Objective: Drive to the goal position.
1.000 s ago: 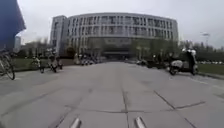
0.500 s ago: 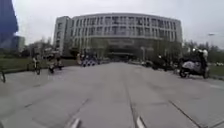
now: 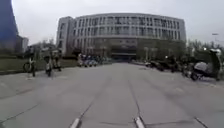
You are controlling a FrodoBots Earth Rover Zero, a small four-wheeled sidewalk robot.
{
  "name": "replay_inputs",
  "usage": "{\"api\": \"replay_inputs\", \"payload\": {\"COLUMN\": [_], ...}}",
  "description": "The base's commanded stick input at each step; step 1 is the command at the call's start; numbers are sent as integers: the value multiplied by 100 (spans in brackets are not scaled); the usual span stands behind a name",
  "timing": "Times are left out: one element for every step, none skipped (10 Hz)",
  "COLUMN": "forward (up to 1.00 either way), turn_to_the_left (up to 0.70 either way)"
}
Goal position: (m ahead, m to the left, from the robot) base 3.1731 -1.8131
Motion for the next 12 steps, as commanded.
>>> {"api": "replay_inputs", "payload": {"forward": [100, 100, 100, 100, 100, 100, 100, 100, 100, 100, 100, 100], "turn_to_the_left": [4, 4, 4, 4, 4, 4, 4, 4, 4, 4, 4, 4]}}
